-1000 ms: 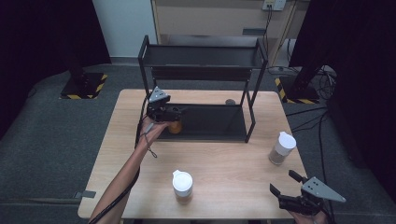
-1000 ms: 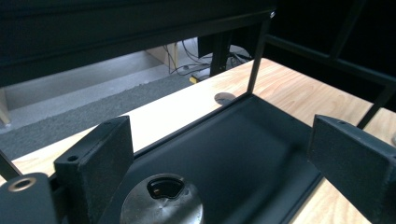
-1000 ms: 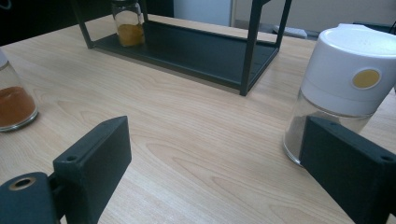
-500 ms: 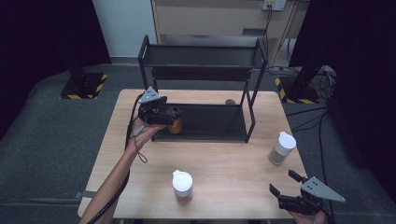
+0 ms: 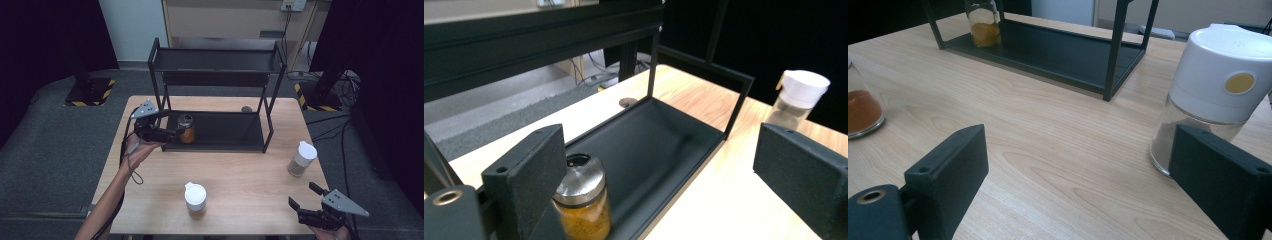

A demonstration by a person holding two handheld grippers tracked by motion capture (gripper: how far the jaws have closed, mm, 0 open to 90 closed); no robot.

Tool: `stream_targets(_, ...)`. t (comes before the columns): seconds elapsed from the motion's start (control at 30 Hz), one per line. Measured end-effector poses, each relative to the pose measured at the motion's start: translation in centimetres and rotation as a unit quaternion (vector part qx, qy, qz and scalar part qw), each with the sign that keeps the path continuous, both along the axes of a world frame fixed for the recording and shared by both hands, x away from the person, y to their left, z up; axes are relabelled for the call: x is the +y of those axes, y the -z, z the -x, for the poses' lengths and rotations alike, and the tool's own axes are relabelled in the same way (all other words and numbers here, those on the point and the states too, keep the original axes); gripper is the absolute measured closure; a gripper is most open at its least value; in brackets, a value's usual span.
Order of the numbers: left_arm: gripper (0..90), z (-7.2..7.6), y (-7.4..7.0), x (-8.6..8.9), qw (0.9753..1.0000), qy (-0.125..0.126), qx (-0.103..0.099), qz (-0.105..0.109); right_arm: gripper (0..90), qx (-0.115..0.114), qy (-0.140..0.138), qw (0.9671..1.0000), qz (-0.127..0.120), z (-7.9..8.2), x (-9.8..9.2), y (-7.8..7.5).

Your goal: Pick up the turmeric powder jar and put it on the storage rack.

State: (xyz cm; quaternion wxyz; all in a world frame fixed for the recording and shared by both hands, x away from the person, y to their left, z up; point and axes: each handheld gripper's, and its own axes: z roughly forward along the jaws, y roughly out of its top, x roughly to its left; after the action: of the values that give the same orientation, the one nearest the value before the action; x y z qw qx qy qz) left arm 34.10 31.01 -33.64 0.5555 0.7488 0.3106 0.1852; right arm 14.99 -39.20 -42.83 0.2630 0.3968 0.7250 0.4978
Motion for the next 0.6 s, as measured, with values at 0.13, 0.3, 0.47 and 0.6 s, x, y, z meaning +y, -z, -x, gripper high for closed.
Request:
stream_targets(0.13,6.0,1.1,0.1,0.8,1.0000,0.003,-0.004,0.002,9.0,0.000,0.001,1.0000,0.001,0.0,0.0,0.0)
stream_targets(0.3,5.3,2.6,0.2,1.7,0.9999,0.012,-0.003,0.012,9.0,0.001,0.003,1.0000,0.002,0.0,0.1,0.0)
stream_targets(0.47,4.5,4.4,0.3,2.4,0.9998,0.012,-0.013,0.003,9.0,0.002,0.002,1.0000,0.002,0.0,0.1,0.0)
stream_targets(0.6,4.1,5.7,0.5,2.9,0.9998,0.011,-0.017,0.002,9.0,0.003,0.001,1.0000,0.003,-0.1,0.1,-0.1)
